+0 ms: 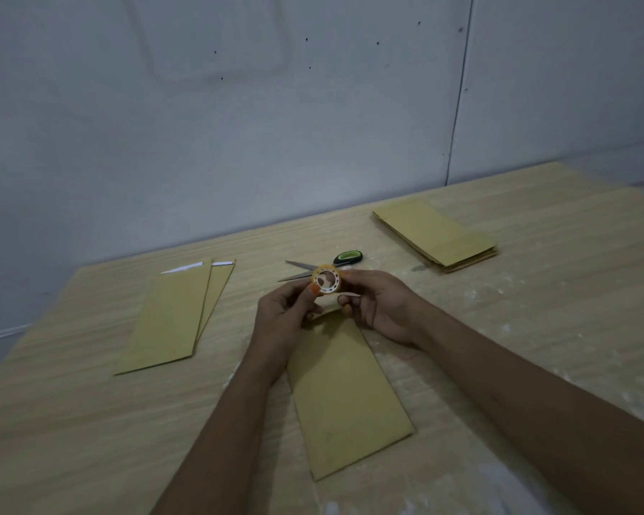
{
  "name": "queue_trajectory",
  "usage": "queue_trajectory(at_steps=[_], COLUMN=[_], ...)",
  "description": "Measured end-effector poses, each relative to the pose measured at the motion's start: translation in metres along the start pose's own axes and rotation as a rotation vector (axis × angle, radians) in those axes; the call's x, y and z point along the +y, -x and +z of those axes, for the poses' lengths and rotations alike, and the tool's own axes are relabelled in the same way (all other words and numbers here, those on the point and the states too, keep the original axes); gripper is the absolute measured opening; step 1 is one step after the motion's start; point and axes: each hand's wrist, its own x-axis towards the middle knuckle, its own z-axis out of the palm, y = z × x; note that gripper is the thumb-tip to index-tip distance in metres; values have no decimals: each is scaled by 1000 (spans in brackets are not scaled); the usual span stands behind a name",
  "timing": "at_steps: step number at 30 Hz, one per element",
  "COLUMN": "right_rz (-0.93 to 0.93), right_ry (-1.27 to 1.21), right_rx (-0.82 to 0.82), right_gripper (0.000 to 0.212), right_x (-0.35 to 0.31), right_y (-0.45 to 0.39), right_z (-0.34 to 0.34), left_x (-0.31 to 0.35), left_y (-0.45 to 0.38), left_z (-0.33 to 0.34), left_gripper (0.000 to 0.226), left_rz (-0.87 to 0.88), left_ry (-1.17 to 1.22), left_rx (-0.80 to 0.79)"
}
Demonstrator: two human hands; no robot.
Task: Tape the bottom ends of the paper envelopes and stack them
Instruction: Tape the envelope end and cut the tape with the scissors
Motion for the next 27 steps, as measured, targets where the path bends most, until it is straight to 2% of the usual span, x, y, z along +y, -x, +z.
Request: queue_trajectory(at_steps=[5,16,22,25,27], right_rz=[21,23,33,50,7], right_ry=[-36,-22,21,15,8], right_rx=[-6,-24,-26,-31,6], right_gripper=[16,17,30,47,43], right_x=[0,0,2,-1,-2], right_y=[0,0,-2,-1,-1], right_z=[-3,-2,-3,-3,-2], left_x=[-1,-2,-3,-5,-6], left_y=[1,0,-2,-4,-4], left_z=[0,-1,-1,-3,-4], left_gripper=[18,20,20,20,20], left_rz=[-11,19,20,10,6], left_ry=[80,62,53,45,46], left_rx=[-102,-102,-81,-60,-41])
